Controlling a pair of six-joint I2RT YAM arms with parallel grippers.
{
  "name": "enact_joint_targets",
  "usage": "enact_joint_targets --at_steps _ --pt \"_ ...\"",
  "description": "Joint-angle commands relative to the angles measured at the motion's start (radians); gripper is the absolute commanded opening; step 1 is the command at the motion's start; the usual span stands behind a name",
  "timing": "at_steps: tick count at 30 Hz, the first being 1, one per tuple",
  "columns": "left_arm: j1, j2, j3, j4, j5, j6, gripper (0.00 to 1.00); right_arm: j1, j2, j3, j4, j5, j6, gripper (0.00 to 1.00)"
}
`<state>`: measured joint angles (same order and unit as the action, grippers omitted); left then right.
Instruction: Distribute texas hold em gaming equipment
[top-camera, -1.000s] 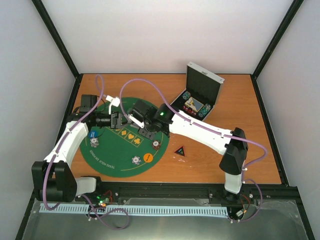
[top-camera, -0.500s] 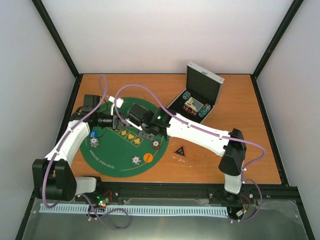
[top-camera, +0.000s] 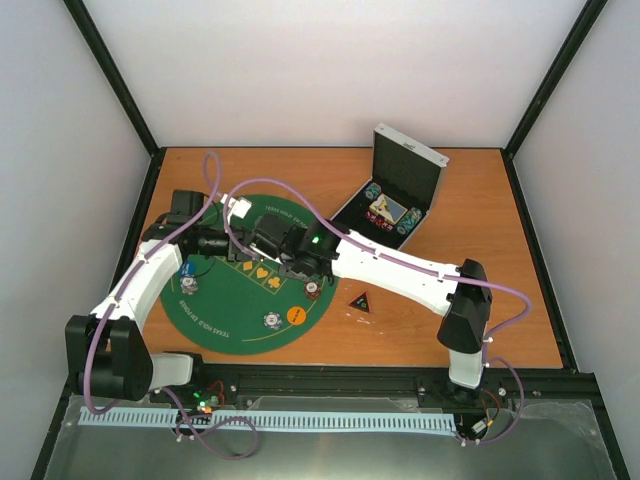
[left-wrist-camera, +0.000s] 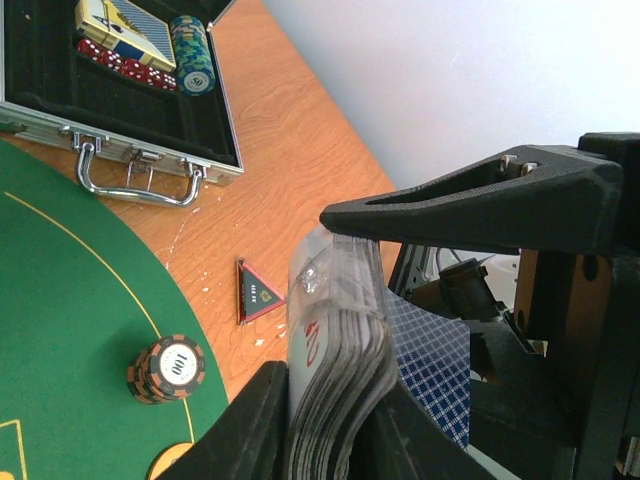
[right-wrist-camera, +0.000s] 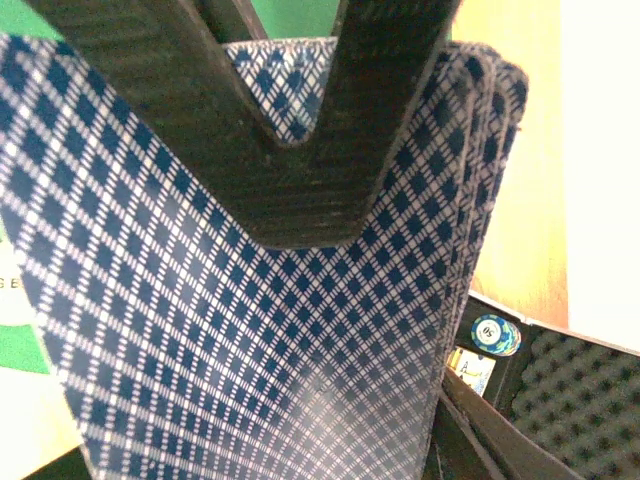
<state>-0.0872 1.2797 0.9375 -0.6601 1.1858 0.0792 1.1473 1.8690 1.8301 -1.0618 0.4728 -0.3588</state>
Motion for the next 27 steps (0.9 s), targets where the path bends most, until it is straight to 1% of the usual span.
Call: enact_joint_targets --at_steps 1,3,4,5,7,8,10,11,14,16,18,20,21,22,24,26,27 --pt "-0.025 -0.028 0.027 -0.032 0.124 0.074 0.01 0.002 -0.02 0.026 0.124 0.017 0.003 0.48" --pt "-0.025 -0.039 0.029 -0.035 0.141 0.09 0.01 0.002 -0.037 0.002 0.146 0.019 0.003 0.5" --pt "-0.025 -0.044 0.032 -0.038 0.15 0.094 0.01 0.002 -0.049 -0.014 0.163 0.018 0.004 0.54" --pt "-0.025 -0.048 0.038 -0.041 0.154 0.097 0.01 0.001 -0.06 -0.034 0.178 0.019 0.008 0.66" --pt "-0.025 -0.046 0.072 -0.06 0.138 0.109 0.01 0.002 -0.097 -0.083 0.22 0.021 0.021 0.96" --pt "-0.025 -0.041 0.091 -0.076 0.124 0.118 0.01 0.0 -0.121 -0.116 0.25 0.018 0.03 1.0" --pt "-0.023 -0.019 0.143 -0.129 0.12 0.161 0.01 -0.006 -0.186 -0.173 0.296 -0.022 0.057 1.0" --pt "-0.023 0.002 0.168 -0.162 0.13 0.183 0.01 -0.014 -0.222 -0.198 0.315 -0.068 0.077 1.0" --pt "-0.023 0.039 0.244 -0.254 0.178 0.254 0.01 -0.071 -0.358 -0.286 0.395 -0.294 0.159 1.0" --pt "-0.023 0.05 0.283 -0.289 0.198 0.276 0.01 -0.131 -0.487 -0.39 0.499 -0.503 0.213 1.0" --pt "-0.023 0.052 0.322 -0.301 0.198 0.266 0.01 -0.198 -0.604 -0.511 0.622 -0.686 0.274 1.0" --pt "-0.023 0.048 0.361 -0.297 0.215 0.239 0.01 -0.268 -0.709 -0.634 0.785 -0.822 0.37 1.0" --pt "-0.023 0.045 0.378 -0.287 0.233 0.221 0.01 -0.293 -0.754 -0.73 0.898 -0.885 0.423 1.0" --pt "-0.023 0.039 0.401 -0.274 0.251 0.198 0.01 -0.311 -0.797 -0.799 1.009 -0.91 0.465 1.0" --pt "-0.025 0.032 0.456 -0.235 0.288 0.118 0.01 -0.314 -0.859 -0.917 1.234 -0.922 0.473 1.0" --pt "-0.024 0.033 0.526 -0.202 0.334 0.029 0.01 -0.314 -0.893 -0.989 1.408 -0.912 0.414 1.0" --pt "-0.025 0.033 0.578 -0.192 0.358 -0.005 0.01 -0.314 -0.898 -1.008 1.468 -0.897 0.376 1.0"
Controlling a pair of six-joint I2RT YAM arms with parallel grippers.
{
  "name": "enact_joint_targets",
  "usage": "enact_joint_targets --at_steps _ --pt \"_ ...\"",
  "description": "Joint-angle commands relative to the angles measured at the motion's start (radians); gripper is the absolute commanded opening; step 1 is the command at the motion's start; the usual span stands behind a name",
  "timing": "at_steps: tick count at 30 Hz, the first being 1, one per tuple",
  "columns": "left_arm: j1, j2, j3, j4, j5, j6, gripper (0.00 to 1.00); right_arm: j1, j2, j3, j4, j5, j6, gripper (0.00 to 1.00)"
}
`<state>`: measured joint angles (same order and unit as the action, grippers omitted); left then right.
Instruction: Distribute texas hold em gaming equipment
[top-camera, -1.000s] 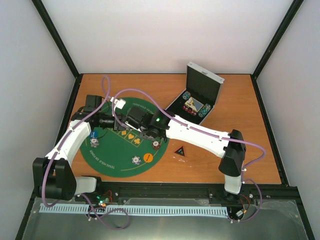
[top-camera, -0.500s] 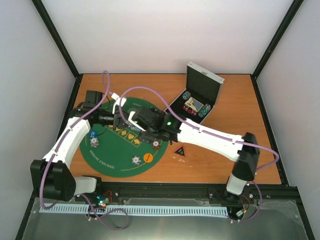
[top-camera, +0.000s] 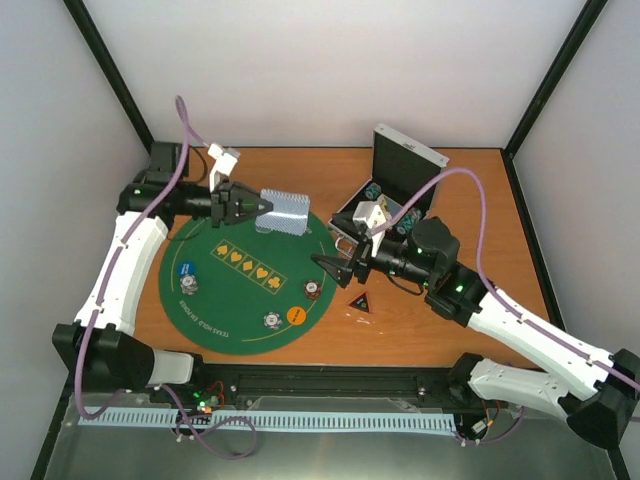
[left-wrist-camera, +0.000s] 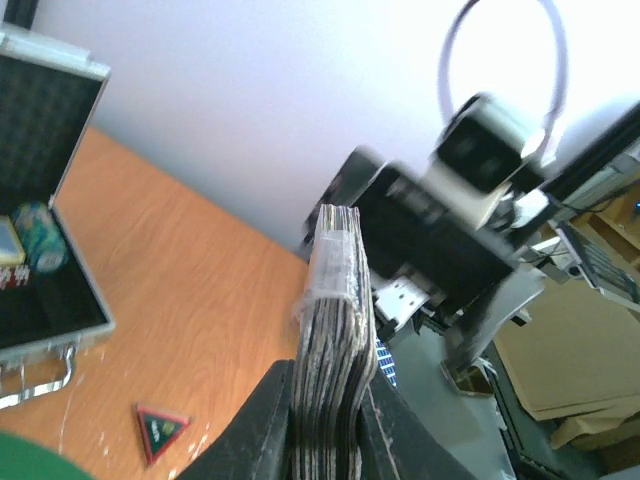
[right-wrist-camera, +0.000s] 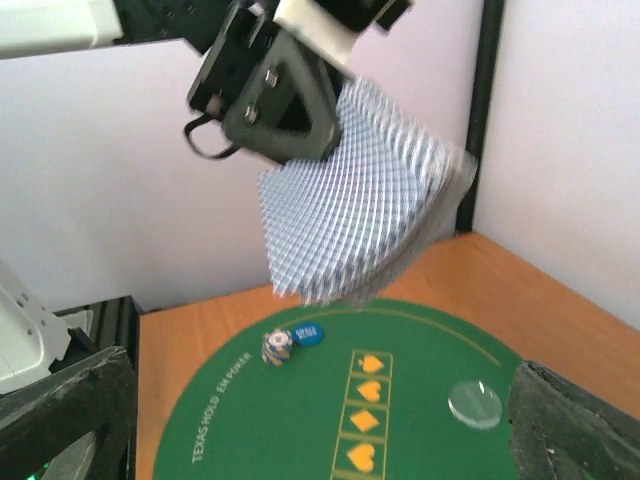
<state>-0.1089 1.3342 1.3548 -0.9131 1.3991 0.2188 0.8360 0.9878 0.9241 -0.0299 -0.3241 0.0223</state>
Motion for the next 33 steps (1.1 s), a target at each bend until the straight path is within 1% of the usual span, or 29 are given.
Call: enact_joint_targets --at_steps 1,3,4,5,6,7,10,13,16,18,20,26,30,33 --pt "-0.003 -0.022 0.194 0.073 0.163 -0.177 0.01 -0.004 -0.011 -0.107 0.5 -0.095 -0.051 1.0" --pt "-0.006 -0.04 0.211 0.154 0.192 -0.278 0.01 -0.003 0.027 -0.1 0.586 -0.103 -0.164 1.0" --pt "-0.007 -0.057 0.187 0.246 0.21 -0.364 0.01 -0.002 0.055 -0.093 0.64 -0.112 -0.214 1.0" --pt "-0.009 -0.083 0.155 0.354 0.229 -0.519 0.01 -0.003 0.091 -0.078 0.689 -0.124 -0.266 1.0" --pt "-0.011 -0.09 0.134 0.44 0.251 -0.609 0.01 -0.003 0.126 -0.06 0.735 -0.149 -0.313 1.0" --pt "-0.013 -0.088 0.129 0.477 0.263 -0.656 0.01 -0.003 0.166 -0.041 0.781 -0.174 -0.354 1.0" --pt "-0.021 -0.093 0.115 0.498 0.245 -0.68 0.01 -0.003 0.28 0.022 0.907 -0.193 -0.39 1.0" --pt "-0.048 -0.102 0.073 0.569 0.268 -0.758 0.01 -0.003 0.351 0.075 0.953 -0.209 -0.393 1.0" --pt "-0.055 -0.099 0.054 0.592 0.277 -0.786 0.01 -0.002 0.39 0.093 1.015 -0.287 -0.365 1.0" --pt "-0.056 -0.096 0.031 0.644 0.296 -0.835 0.01 0.001 0.397 0.099 1.04 -0.332 -0.353 1.0" --pt "-0.057 -0.093 0.017 0.676 0.31 -0.871 0.01 0.008 0.396 0.107 1.025 -0.36 -0.362 1.0" --pt "-0.059 -0.084 0.026 0.673 0.326 -0.865 0.01 0.018 0.379 0.118 0.933 -0.358 -0.394 1.0" --pt "-0.06 -0.097 0.019 0.662 0.324 -0.852 0.01 0.019 0.36 0.137 0.812 -0.321 -0.436 1.0" --pt "-0.06 -0.104 0.013 0.641 0.311 -0.826 0.01 0.018 0.336 0.168 0.658 -0.285 -0.48 1.0"
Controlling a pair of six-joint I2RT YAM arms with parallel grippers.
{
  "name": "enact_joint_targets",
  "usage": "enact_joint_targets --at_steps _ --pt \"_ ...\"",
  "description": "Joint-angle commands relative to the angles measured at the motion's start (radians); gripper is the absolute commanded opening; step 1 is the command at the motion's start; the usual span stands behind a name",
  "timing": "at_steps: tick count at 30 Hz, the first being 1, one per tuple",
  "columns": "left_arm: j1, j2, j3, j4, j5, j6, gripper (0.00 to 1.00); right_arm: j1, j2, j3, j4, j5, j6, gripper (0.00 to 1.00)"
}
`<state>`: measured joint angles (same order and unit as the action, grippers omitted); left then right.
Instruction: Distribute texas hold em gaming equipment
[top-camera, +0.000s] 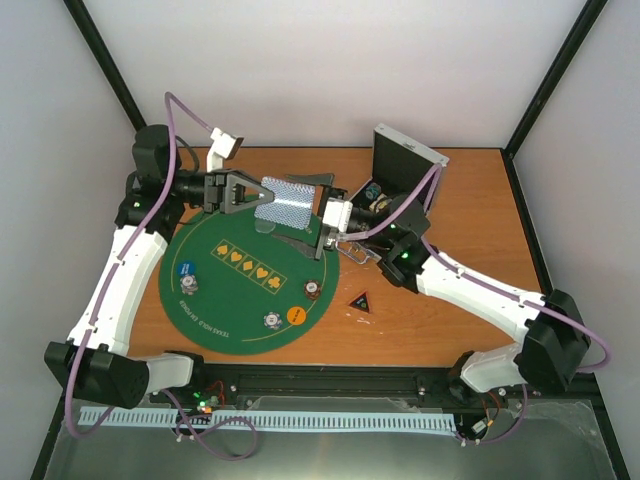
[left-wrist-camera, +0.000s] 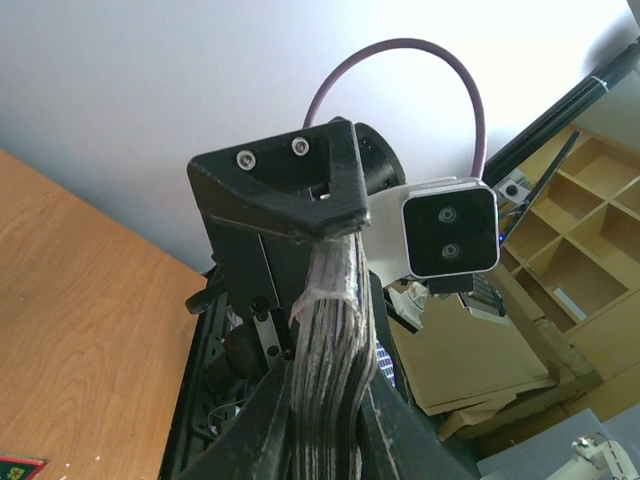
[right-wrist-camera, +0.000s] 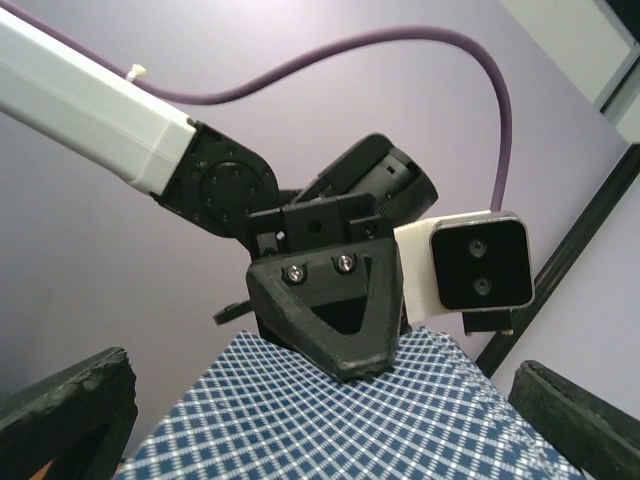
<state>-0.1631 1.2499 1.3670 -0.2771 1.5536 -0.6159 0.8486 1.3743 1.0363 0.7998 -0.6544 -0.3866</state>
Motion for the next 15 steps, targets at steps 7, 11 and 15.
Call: enact_joint_targets --at_steps 7,11,15 --pt "-0.006 -0.017 -0.038 0.007 0.124 -0.012 0.01 0.006 -0.151 0.077 -0.51 0.167 -0.159 0.97" --pt "-0.006 -0.016 -0.045 -0.053 0.046 0.046 0.01 0.026 -0.178 0.186 -0.89 0.315 -0.224 1.0" --pt "-0.006 0.005 -0.003 -0.163 -0.069 0.159 0.01 0.097 -0.158 0.316 -1.192 0.512 -0.282 1.0"
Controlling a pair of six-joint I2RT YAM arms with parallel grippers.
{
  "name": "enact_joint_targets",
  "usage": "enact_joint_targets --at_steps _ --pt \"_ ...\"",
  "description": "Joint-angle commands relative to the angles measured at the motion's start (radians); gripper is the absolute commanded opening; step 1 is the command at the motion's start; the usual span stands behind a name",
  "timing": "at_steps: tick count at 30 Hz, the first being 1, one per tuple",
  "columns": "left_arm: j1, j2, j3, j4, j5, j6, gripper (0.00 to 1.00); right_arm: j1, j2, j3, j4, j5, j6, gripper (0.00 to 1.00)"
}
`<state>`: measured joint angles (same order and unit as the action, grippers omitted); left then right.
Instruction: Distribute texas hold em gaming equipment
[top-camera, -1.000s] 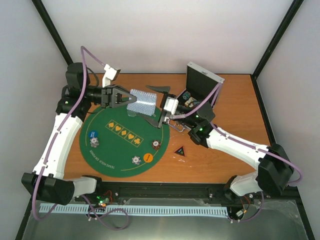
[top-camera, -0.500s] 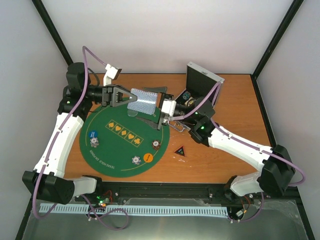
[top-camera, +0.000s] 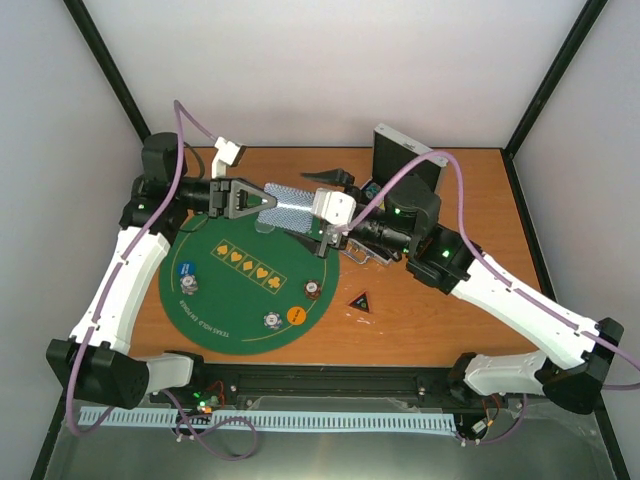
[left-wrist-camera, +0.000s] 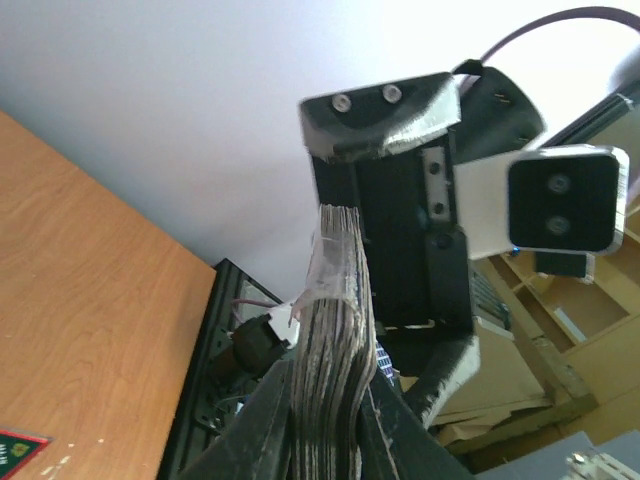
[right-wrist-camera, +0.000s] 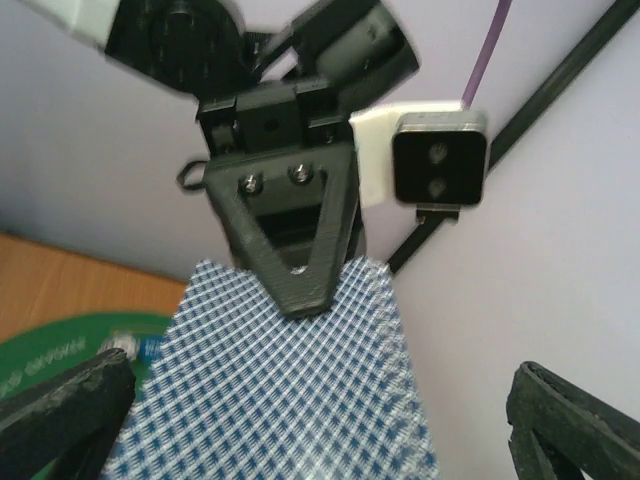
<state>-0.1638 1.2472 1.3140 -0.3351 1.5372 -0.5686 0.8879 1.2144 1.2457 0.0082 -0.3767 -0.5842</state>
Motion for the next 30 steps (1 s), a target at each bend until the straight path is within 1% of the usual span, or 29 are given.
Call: enact_joint_targets --at_steps 1,4,9,14,17,20,23,27,30 --pt "-0.005 0.013 0.058 -0.12 -0.071 0.128 0.01 0.071 0.008 0.133 -0.447 0.278 -0.089 1.0" --pt "-0.005 0.013 0.06 -0.141 -0.096 0.155 0.01 0.082 0.035 0.217 -0.569 0.352 -0.084 1.0" --pt "-0.005 0.006 0.03 -0.142 -0.129 0.164 0.01 0.094 0.114 0.366 -0.726 0.366 -0.126 1.0" --pt "-0.005 0.003 0.026 -0.139 -0.124 0.159 0.01 0.115 0.188 0.423 -0.79 0.425 -0.202 1.0" --pt "-0.005 -0.002 0.016 -0.134 -0.12 0.158 0.01 0.115 0.203 0.439 -0.773 0.45 -0.23 1.0" --pt "-0.005 -0.008 -0.006 -0.119 -0.116 0.148 0.01 0.115 0.214 0.453 -0.745 0.457 -0.243 0.96" --pt "-0.005 -0.011 -0.017 -0.11 -0.118 0.141 0.01 0.115 0.23 0.468 -0.742 0.473 -0.246 0.91" --pt "-0.005 -0.01 -0.016 -0.114 -0.132 0.147 0.01 0.115 0.247 0.48 -0.747 0.484 -0.241 0.8" --pt "-0.005 -0.011 -0.018 -0.114 -0.131 0.147 0.01 0.115 0.249 0.479 -0.747 0.492 -0.237 0.74"
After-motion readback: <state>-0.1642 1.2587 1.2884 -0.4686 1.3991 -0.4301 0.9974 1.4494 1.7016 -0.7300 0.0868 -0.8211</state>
